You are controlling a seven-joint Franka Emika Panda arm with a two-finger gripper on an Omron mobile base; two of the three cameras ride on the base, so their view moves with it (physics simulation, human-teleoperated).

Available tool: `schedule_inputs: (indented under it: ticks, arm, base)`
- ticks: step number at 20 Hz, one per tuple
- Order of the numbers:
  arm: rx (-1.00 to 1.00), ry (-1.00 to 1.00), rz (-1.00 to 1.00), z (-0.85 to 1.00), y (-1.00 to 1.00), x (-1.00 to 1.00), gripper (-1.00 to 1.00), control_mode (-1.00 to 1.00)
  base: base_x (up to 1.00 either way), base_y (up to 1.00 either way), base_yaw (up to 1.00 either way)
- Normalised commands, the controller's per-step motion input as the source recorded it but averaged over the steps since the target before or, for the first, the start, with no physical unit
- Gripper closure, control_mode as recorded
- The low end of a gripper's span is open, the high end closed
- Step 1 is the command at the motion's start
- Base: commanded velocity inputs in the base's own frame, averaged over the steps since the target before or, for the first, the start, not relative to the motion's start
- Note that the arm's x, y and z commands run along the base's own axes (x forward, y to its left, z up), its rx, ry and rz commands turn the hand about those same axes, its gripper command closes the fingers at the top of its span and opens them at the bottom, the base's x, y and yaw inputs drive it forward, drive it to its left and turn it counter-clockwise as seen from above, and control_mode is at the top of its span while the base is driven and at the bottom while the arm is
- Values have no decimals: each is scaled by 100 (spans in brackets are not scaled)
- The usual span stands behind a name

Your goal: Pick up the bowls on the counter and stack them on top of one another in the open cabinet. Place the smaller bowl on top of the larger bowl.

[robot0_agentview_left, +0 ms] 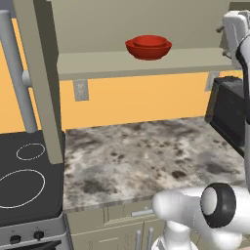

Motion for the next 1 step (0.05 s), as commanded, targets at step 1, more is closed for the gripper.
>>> schedule_inputs:
  ticks: [1]
  arm:
    - [0,-50,0,16,-5,-70,-100,-100]
  base:
    - [0,0,0]
